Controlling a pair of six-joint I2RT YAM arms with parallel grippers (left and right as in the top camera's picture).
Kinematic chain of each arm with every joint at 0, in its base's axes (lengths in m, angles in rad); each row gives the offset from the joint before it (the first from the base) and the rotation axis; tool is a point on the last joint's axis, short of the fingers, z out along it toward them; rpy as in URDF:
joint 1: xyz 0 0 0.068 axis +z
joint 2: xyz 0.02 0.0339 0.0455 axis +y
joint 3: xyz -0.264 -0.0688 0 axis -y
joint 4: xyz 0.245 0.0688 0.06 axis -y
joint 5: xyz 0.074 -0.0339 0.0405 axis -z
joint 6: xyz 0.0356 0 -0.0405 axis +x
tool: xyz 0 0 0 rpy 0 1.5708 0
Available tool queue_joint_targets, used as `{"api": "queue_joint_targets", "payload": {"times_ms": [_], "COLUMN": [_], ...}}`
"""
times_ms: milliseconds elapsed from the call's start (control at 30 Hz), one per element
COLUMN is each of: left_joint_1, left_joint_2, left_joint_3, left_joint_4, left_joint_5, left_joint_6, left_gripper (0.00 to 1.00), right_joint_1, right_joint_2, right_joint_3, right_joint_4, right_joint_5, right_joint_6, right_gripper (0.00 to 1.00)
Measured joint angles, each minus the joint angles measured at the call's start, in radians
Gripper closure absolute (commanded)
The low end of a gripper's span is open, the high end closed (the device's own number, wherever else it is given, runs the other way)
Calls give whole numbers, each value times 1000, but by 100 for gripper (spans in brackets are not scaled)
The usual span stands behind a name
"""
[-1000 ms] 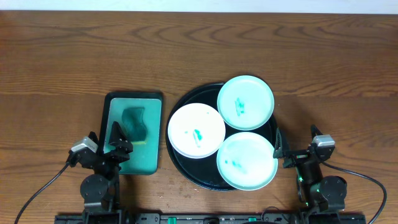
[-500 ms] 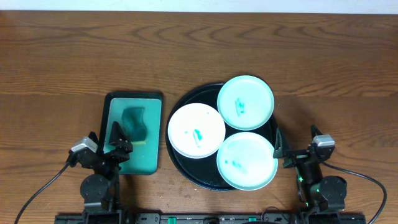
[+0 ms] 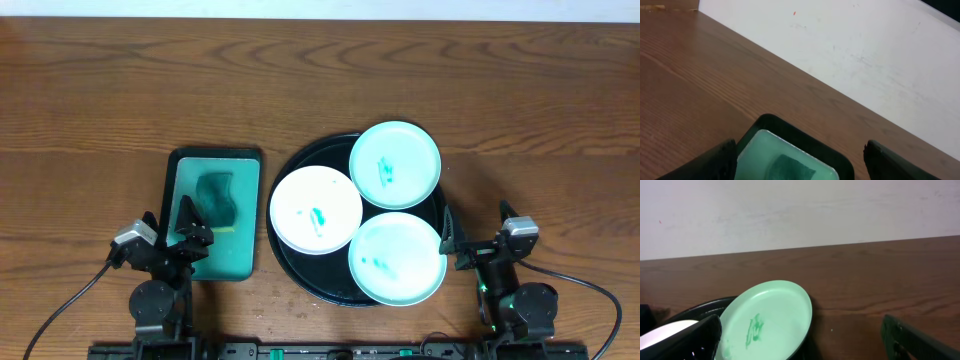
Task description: Clean dirty plates on tray and stack at the side
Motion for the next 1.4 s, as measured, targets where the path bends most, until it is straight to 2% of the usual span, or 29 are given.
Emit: {"api": "queue_joint_targets", "payload": {"times_ms": [800,1000,1133,1267,1400], "left_joint_1": [0,0,0,0,0], "left_joint_2": [0,0,0,56,236], "left_joint_3": [0,0,0,50,232], "left_joint_4": [2,14,39,-28,-123], "left_joint_5": [0,6,73,114,132], "left_joint_6": [0,-9,9,53,109], "left_gripper": [18,19,19,18,19], "right_joint_1": [0,0,0,0,0], "right_joint_2": [0,1,1,37,161], "right_joint_3": [0,0,8,101,296], "right_joint_4": [16,94,93,8,-91], "right_joint_5": [-3,-85,-163,-201,-217], "right_joint_6": [0,0,-16,-77,-147], "right_gripper": [1,1,1,1,1]}}
